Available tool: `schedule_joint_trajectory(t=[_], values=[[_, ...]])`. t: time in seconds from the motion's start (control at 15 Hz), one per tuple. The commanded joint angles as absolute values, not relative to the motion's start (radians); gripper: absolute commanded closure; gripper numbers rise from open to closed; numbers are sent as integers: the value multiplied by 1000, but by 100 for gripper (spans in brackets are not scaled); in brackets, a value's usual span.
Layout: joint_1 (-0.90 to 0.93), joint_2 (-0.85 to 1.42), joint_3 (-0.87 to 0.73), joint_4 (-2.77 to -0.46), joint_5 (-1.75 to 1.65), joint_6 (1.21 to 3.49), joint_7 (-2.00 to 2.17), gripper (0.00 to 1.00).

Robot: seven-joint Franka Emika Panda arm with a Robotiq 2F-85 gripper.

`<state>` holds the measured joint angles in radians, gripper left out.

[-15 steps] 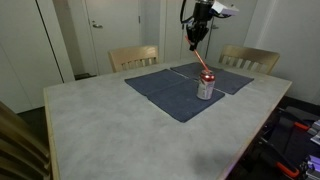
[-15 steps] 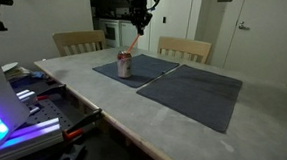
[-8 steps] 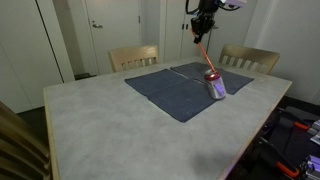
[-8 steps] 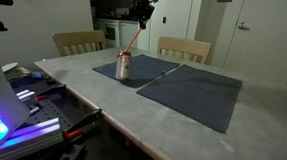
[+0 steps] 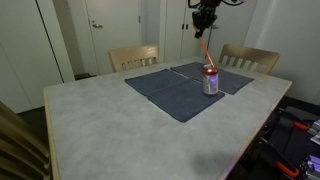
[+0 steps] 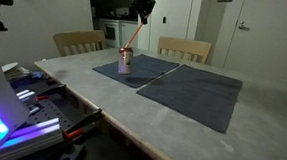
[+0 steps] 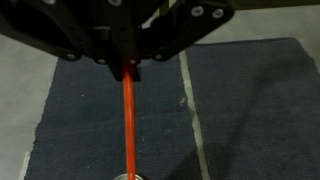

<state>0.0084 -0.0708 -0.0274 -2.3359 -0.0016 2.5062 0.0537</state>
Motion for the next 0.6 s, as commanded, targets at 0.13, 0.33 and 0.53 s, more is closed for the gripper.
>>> schedule_joint_trajectory(t=[0.13,0.33,0.53], values=[[6,-91,-21,-2367,89,2575,79,98],[10,-85,-12,-2396,115,2632,128,98],[11,-85,-5,-2433,128,2679,176,98]])
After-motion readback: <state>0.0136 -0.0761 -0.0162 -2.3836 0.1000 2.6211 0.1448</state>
